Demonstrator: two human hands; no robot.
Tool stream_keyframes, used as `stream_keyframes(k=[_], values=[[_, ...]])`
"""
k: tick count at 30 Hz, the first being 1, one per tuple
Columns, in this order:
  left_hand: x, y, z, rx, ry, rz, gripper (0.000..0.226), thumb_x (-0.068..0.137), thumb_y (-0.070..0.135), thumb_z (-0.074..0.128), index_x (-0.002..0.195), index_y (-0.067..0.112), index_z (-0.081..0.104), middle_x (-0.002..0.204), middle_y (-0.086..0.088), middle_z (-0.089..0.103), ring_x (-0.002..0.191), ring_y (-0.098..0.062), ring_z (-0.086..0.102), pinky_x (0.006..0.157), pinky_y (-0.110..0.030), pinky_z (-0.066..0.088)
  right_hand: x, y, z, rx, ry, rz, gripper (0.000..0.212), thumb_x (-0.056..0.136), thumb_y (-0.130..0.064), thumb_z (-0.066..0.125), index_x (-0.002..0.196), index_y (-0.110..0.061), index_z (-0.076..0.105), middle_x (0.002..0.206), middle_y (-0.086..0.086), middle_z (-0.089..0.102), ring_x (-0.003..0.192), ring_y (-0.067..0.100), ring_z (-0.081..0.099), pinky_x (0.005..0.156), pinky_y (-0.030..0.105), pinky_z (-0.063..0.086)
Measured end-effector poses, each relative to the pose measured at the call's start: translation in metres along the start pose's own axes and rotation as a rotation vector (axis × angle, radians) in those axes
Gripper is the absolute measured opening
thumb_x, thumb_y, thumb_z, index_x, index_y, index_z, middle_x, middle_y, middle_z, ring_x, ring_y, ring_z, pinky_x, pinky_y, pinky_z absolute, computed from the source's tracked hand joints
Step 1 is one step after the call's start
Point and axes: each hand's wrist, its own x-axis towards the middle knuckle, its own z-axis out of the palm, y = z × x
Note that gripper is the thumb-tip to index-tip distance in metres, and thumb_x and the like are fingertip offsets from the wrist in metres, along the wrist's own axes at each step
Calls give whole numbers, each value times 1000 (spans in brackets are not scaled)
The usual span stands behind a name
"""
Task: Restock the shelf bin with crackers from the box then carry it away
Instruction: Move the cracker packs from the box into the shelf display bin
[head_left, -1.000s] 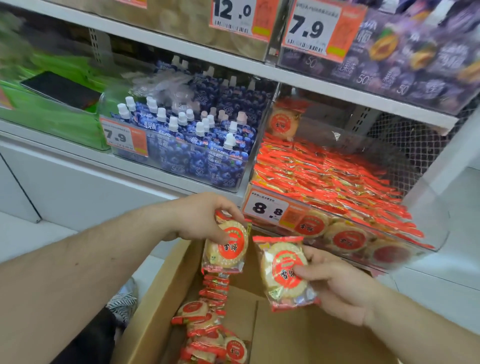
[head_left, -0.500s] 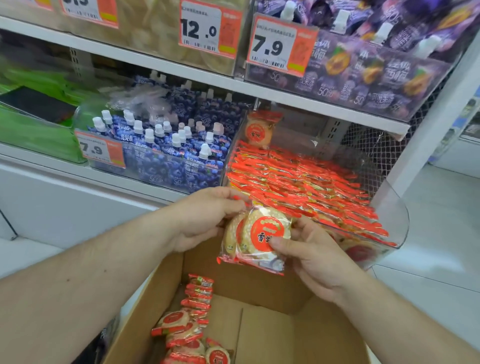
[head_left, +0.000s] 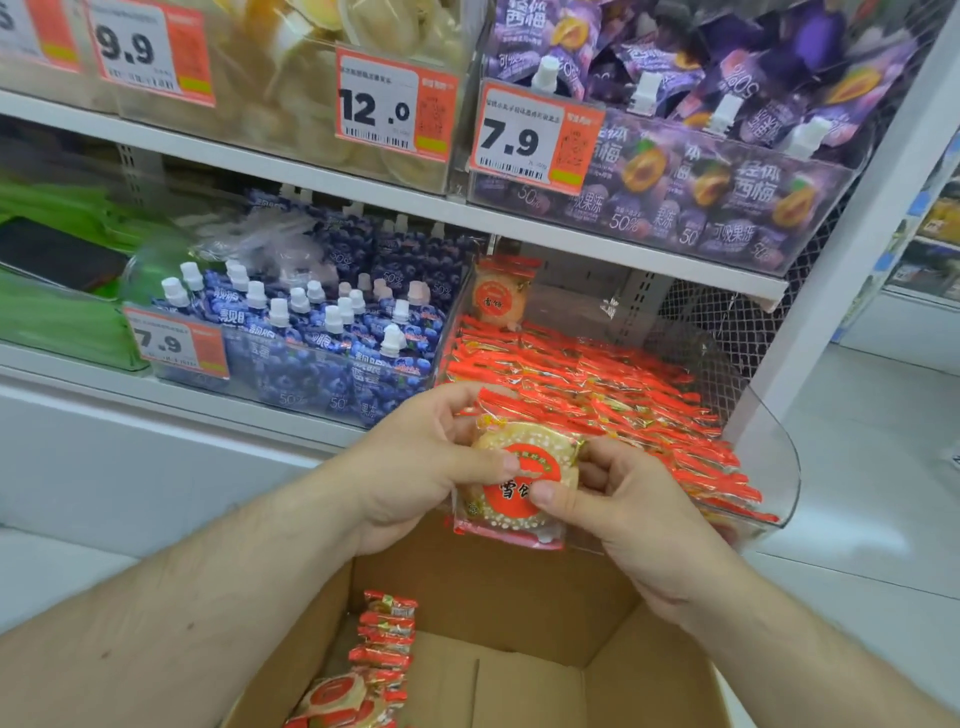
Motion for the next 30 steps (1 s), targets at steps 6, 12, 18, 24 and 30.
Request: stream_keyframes(k=[6, 12, 18, 24, 30], values=[[12, 18, -17, 645, 500, 371, 37, 80, 21, 73, 108, 37, 53, 104, 24, 56, 98, 15, 50, 81, -5, 40, 46, -34, -21, -195, 187, -120, 34, 69, -21, 80, 96, -4, 67, 92, 23, 70, 69, 16, 63, 56, 21, 45], [41, -1, -27, 654, 548, 153, 47, 88, 17, 64, 132, 26, 49, 113, 24, 55, 99, -4, 56, 92, -28, 47, 154, -29, -26, -271, 325, -114, 30, 78, -13, 79, 104, -6, 67, 95, 7, 70, 83, 16, 66, 71, 23, 52], [51, -12, -29, 684, 602, 133, 38, 88, 8, 57, 119, 31, 60, 107, 17, 66, 89, -6, 62, 80, -27, 51, 235, -15, -9, -340, 450, -91, 56, 68, -34, 84, 116, -14, 67, 100, 2, 73, 91, 21, 69, 88, 38, 55], [50, -12, -28, 632, 594, 156, 32, 90, 14, 60, 114, 35, 62, 103, 22, 67, 86, 3, 62, 81, -27, 53, 255, -17, 13, -513, 533, -79, 39, 90, -26, 64, 127, -16, 54, 116, 7, 65, 103, 30, 62, 84, 30, 48], [51, -14, -28, 635, 603, 156, 34, 89, 16, 61, 117, 35, 61, 106, 21, 68, 94, -1, 63, 88, -34, 54, 257, -20, 20, -563, 392, -8, 30, 91, -9, 47, 120, -13, 50, 108, 6, 61, 80, 18, 55, 69, 29, 45]])
